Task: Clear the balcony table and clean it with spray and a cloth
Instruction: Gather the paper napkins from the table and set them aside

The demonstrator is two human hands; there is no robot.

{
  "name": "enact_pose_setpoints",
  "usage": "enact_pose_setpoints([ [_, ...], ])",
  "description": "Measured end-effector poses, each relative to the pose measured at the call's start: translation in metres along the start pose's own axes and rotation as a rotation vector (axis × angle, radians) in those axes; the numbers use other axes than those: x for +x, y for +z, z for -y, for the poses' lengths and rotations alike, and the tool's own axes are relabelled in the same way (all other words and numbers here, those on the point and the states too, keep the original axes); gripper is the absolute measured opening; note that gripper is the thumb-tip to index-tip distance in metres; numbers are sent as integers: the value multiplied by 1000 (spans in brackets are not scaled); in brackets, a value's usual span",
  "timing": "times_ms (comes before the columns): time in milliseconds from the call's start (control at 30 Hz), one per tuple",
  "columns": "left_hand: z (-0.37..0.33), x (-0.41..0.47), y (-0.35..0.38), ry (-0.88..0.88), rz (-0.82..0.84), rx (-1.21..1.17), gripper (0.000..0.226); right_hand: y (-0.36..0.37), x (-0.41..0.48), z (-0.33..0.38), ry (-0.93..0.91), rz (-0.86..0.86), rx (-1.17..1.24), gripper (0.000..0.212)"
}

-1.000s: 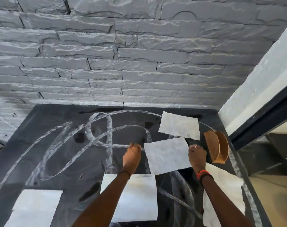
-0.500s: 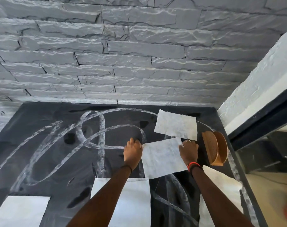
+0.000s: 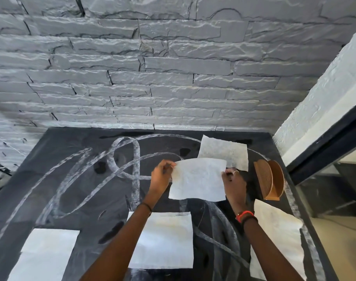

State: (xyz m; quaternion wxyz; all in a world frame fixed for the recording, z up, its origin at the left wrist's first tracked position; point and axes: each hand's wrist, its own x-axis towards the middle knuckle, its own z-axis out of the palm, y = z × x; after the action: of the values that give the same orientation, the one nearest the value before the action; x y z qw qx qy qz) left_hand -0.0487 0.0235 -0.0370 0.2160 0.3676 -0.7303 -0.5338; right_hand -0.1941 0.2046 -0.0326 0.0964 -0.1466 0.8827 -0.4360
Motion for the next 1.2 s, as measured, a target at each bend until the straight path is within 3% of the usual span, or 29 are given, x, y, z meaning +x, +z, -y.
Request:
enact_pose_setpoints([
  [133,-4,-16,-30,-28,18,-157,30,-1,-23,20,5,64,173,11],
  [367,-11,-56,-84,-114,145,-107,31,-6,-73,39,136,213,415,5],
  [600,30,-94,-133,-226,306,39,38,10,-127,14,169,321,341,6],
  [833,69,-119,-122,-294,142,376,46,42,-159,-28,87,373,23,8],
  [1000,86,-126,-117,-245,48,498,55,45,-167,-40,-20,343,-219,11],
  [1200,91,-135,-123,-141,-171,495,31,43,-169,-29,-109,230,-229,19],
])
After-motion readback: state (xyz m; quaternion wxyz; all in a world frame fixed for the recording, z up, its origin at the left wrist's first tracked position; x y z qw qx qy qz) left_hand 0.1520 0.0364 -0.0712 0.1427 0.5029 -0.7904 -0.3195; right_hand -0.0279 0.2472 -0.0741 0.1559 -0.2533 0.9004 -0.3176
